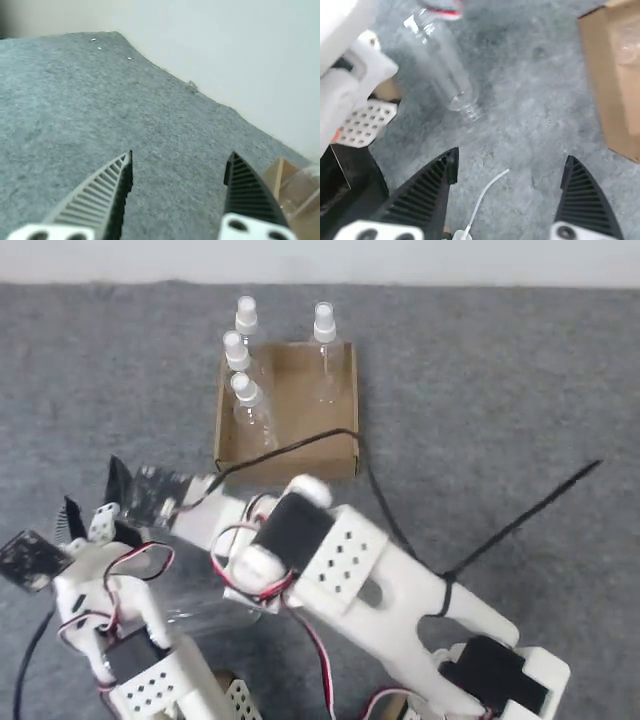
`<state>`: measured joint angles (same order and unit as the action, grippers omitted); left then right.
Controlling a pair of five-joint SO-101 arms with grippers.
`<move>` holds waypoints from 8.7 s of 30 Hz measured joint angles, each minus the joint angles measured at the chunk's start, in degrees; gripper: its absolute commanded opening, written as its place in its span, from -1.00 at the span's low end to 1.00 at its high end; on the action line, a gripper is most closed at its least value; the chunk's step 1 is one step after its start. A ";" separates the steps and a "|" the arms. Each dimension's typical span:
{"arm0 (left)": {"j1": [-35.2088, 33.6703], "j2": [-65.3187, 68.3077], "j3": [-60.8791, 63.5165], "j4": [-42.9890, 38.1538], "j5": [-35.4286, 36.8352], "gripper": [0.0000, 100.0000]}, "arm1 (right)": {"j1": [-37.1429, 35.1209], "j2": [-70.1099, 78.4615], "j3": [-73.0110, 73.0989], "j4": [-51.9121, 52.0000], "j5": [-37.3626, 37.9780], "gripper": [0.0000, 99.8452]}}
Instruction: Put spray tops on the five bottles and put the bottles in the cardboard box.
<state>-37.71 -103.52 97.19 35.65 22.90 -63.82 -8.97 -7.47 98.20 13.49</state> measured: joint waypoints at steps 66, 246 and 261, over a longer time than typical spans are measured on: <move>-35.52 0.00 -0.26 -1.14 2.02 -0.58 | -4.22 34.73 -6.42 -20.57 8.70 -0.90; -35.78 0.09 -0.26 2.02 1.93 -0.58 | 22.77 -8.35 4.40 -16.18 -16.18 -0.98; -35.78 0.09 -0.26 2.02 1.93 -0.58 | 34.55 4.84 -16.44 0.18 -19.87 -0.98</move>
<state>-73.49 -103.43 96.92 37.67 24.84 -29.27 -4.13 -23.91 98.37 -6.37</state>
